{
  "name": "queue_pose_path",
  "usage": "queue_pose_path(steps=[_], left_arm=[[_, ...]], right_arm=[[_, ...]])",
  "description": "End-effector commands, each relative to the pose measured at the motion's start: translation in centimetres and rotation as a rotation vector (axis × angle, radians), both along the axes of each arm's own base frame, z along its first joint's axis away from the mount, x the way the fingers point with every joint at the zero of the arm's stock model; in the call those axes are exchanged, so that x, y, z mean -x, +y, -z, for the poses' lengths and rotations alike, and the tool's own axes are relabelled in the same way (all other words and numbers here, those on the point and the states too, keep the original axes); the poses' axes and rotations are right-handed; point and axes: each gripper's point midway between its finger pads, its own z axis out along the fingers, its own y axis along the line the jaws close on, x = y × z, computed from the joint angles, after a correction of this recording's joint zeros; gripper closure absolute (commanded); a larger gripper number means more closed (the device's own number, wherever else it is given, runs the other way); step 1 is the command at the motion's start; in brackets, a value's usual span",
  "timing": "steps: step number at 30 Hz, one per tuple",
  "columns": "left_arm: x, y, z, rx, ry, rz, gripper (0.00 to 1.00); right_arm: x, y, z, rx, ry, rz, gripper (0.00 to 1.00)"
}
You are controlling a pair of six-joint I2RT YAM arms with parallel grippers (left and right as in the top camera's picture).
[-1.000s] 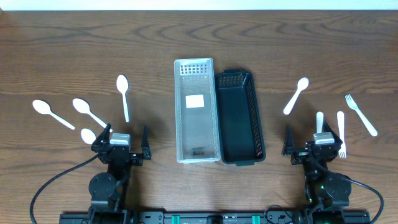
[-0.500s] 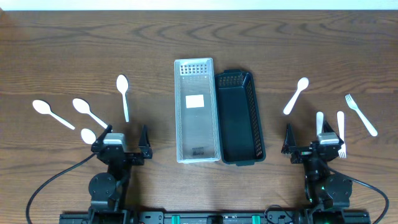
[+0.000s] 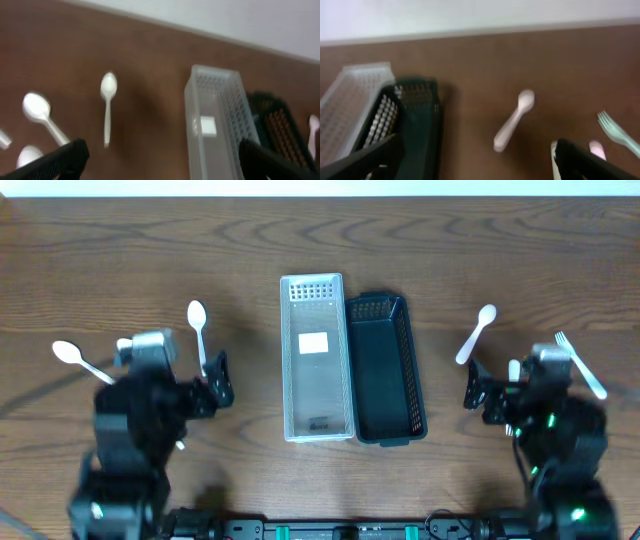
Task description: Pack container
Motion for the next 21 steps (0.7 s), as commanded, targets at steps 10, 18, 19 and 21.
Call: queue_pose_path(steps=[10,18,19,21], left_arm=[[-0.1,-0.2,3.0,-0.050,0.608,0.030,0.02],[0.9,-0.1,4.0,-0.053,0.683,0.031,0.02],[0.9,-0.1,4.0,-0.052,0.682,0.030,0.02],[0.9,-0.3,4.0,-0.045,0.685,0.033,0.02]], right_arm=[[-1.2,1.2,-2.6,-0.028,0.518,-0.048,0.18],[-0.3,-0.3,2.3,-0.031,0.689,0.095,0.94],[-0.1,-0.2,3.2,-0.033,0.704,0.096,0.94],[0.3,0.3,5.0,-0.024,0.735,0.079,0.99]])
